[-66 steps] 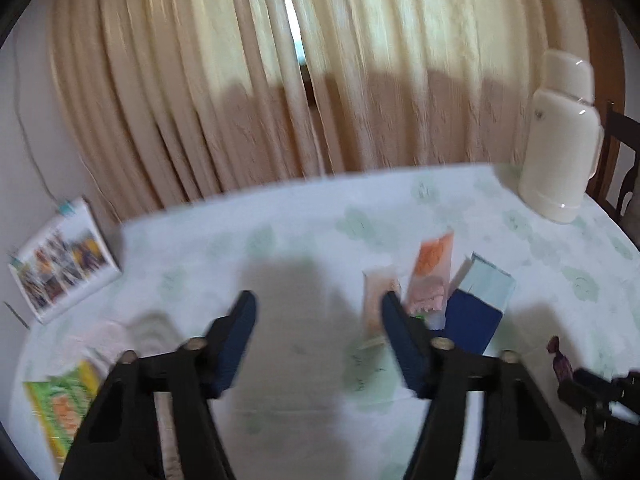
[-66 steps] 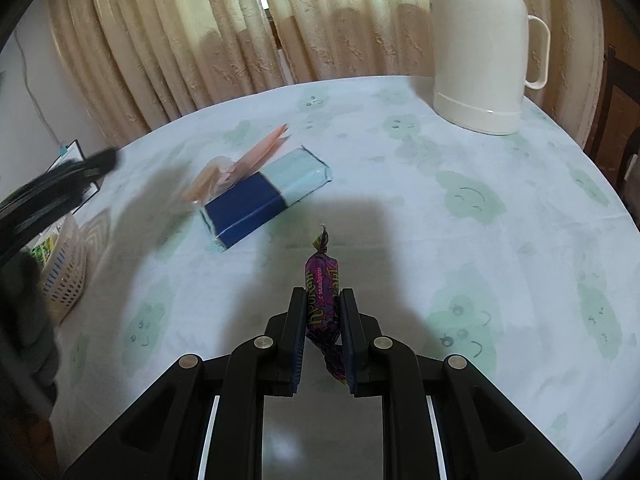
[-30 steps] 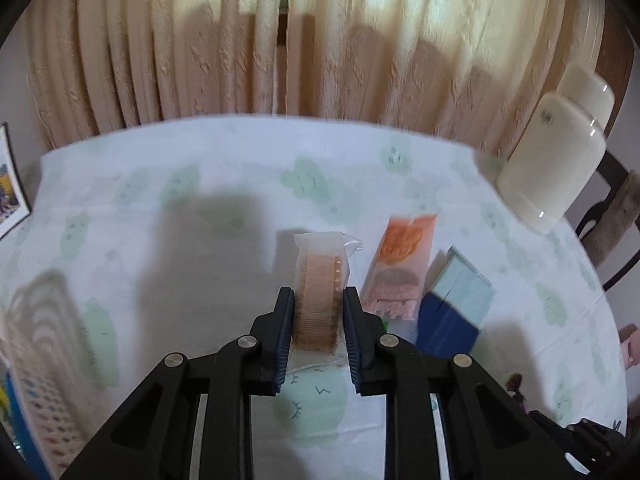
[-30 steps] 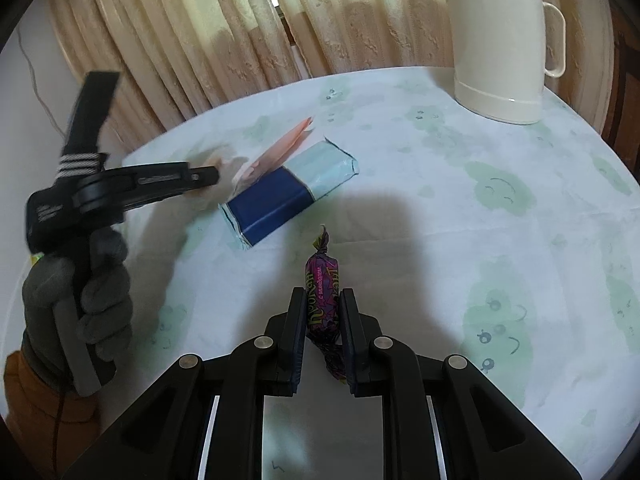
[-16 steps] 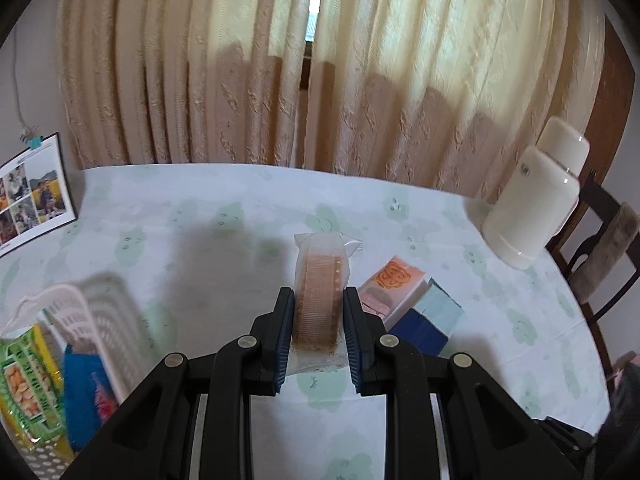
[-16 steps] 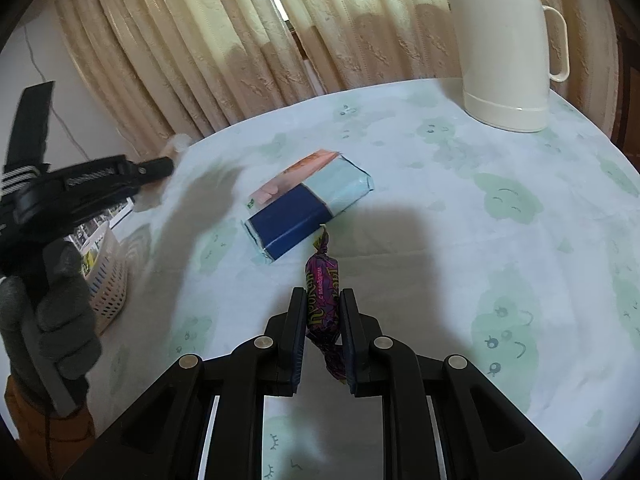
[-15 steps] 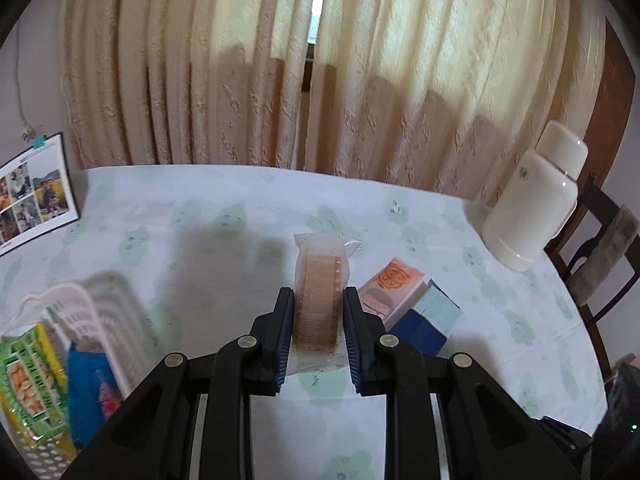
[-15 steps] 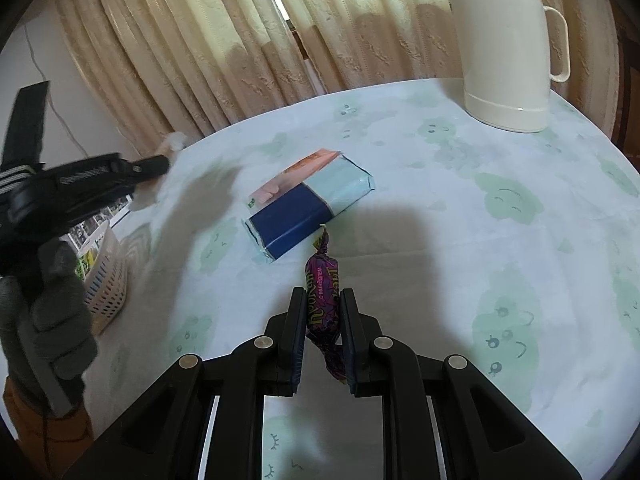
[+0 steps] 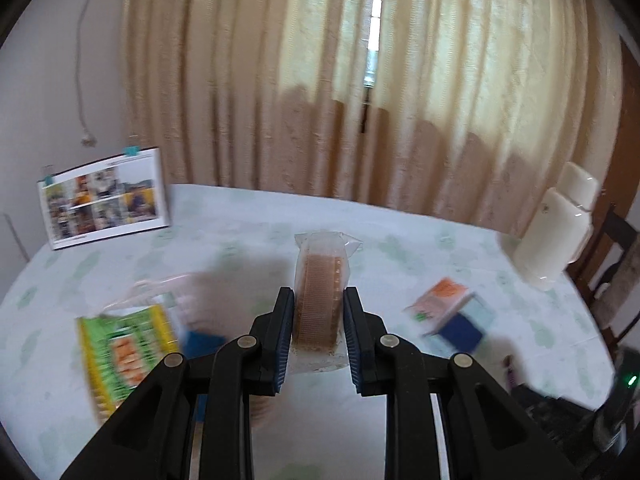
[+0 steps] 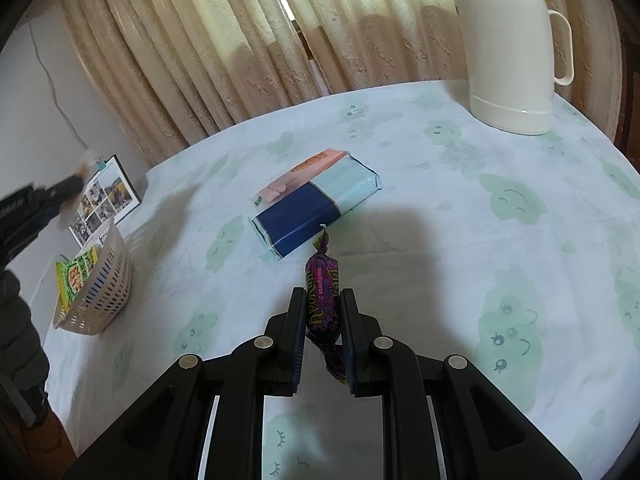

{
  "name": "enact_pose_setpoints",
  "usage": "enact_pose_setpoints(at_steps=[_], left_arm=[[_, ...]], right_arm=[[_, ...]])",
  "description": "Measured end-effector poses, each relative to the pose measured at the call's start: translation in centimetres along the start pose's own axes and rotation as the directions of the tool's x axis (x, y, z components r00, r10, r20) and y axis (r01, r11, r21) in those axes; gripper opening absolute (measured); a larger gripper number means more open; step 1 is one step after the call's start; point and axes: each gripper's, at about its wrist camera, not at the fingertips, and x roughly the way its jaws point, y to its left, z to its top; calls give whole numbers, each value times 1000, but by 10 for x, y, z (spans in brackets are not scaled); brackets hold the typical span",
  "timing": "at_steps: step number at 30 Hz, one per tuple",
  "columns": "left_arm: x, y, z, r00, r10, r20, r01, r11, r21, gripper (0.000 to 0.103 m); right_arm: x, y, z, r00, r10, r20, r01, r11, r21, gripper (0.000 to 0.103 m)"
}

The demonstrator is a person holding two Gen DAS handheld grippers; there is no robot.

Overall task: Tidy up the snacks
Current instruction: 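Carry the wafer packet over the basket and open the left gripper, then carry the purple candy to the basket and open the right gripper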

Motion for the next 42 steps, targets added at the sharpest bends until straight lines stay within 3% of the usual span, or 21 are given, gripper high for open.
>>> enact_pose_setpoints(at_steps=[3,8,12,23,26,31,42], left_arm=[[-5,25,-9,998,55,6,-54,998,-20,22],[1,66,-21,997,66,-35,-69,993,-91,26],[6,92,-26,996,61,-65,-72,980,-184,47],[-13,100,-23,989,145,20,-138,970,-198,59],[-13,105,-23,991,130,19,-123,969,-215,64],[-15,109,-23,987,159,23,-149,961,-232,64],[-27,122,-22,986,165,29,-150,947,-285,65]], right_arm=[[2,1,-1,1000,-4,-4,4,1000,-6,17],[5,2,-3,1000,-13,-4,13,1000,-9,17],[5,4,-5,1000,-18,5,18,1000,-24,17],[3,6,-6,1000,-1,26,2,1000,-28,17],[-4,12,-7,998,37,56,-34,999,-42,17],[-17,36,-6,988,111,111,-102,992,-79,17],[-13,153,3,963,264,48,-245,937,-249,17]])
